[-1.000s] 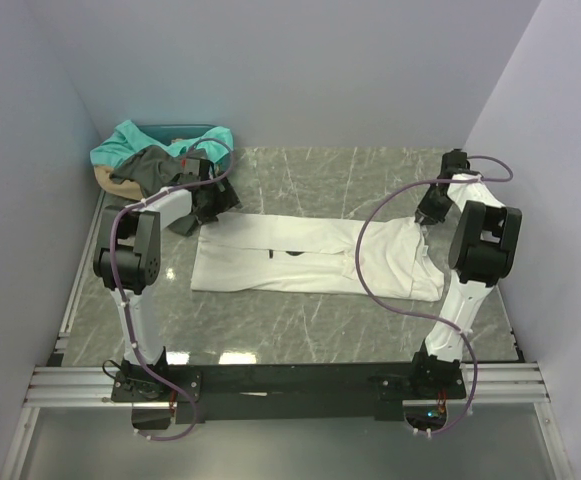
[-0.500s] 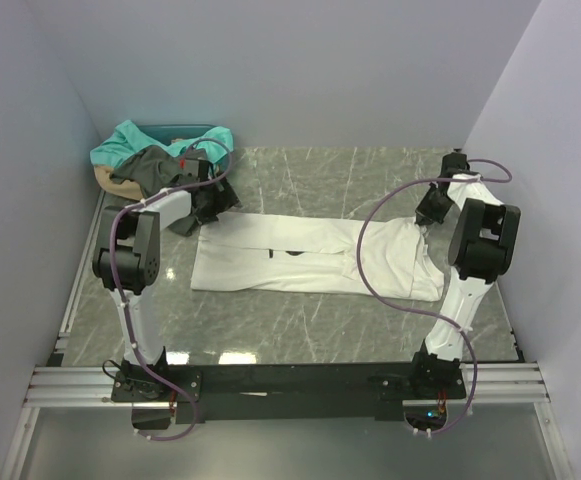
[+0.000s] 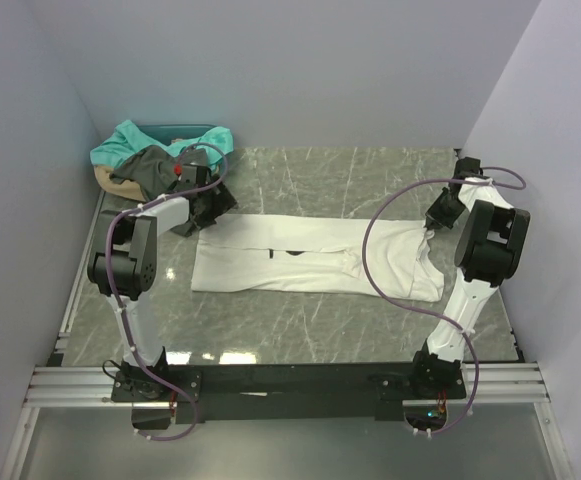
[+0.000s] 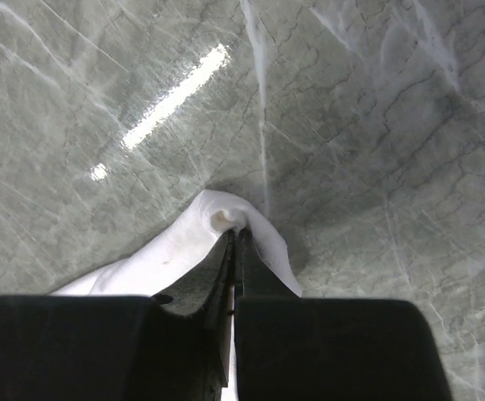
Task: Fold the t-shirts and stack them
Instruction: Fold the tshirt
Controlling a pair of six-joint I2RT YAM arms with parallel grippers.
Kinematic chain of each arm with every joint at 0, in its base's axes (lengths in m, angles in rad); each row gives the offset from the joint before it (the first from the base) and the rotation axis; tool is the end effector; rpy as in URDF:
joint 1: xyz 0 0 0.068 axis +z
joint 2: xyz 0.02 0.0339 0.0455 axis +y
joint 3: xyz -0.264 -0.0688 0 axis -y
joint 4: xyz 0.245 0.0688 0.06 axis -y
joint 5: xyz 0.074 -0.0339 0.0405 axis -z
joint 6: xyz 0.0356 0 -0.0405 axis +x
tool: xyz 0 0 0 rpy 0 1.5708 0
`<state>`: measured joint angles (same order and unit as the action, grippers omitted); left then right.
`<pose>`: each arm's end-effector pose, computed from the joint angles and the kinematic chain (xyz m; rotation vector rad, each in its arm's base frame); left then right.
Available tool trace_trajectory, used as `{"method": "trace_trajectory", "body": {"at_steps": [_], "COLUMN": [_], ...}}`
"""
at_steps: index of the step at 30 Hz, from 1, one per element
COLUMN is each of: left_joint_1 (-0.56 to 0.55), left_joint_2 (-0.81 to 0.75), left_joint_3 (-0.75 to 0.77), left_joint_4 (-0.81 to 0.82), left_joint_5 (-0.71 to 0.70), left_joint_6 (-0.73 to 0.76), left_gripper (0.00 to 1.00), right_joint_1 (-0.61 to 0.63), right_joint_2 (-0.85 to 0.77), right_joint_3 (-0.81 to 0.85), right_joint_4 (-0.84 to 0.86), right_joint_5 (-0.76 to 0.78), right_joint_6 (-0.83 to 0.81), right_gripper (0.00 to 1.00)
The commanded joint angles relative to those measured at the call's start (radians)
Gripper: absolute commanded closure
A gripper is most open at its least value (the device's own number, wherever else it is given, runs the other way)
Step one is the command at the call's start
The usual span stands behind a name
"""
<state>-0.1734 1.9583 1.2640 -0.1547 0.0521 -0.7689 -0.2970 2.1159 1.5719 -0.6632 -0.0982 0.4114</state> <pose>0.4122 -0.0741 0.1650 -0.7038 2.3764 -0.4821 0.4184 -0.1244 0.1615 0.9405 2.6158 0.1656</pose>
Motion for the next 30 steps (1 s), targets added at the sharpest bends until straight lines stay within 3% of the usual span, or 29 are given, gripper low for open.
{"method": "trace_trajectory", "body": {"at_steps": [1,4,9,13,22,30], "left_joint_1": [0.006,-0.005,-0.057,-0.093,-0.162,-0.172], "left_joint_2": [0.010,-0.006,-0.016,-0.045,-0.091,-0.078], "left_joint_3": [-0.017,0.004,0.087,0.149,0.141,0.005], "left_joint_4": [-0.120,-0.109,-0.152,-0.189,-0.168,-0.063], "left_joint_5": [-0.044,-0.034,-0.046,-0.049,-0.060,0.031], "left_joint_6": [0.013,0.032,0.082,0.097,0.106,0.069], "left_gripper": [0.10,0.10,0.09,0.09,0.09,0.09], "right_joint_1": [-0.008,-0.010,-0.007,0.001,0.113,0.203], "right_joint_2": [-0.008,-0.020,-0.080,-0.174,-0.322,-0.300], "right_joint_3": [0.048,0.063,0.065,0.034,-0.117,-0.202], "right_joint_4": [-0.027,-0.033,-0.045,-0.052,-0.041,0.013], "right_joint_5": [0.034,0.026,0.049,0.071,0.085,-0.004], "right_joint_6": [-0.008,-0.025,-0.042,-0.046,-0.014,0.043], "right_gripper": [1.00,1.00,0.75,0.66,0.64,0.65]}}
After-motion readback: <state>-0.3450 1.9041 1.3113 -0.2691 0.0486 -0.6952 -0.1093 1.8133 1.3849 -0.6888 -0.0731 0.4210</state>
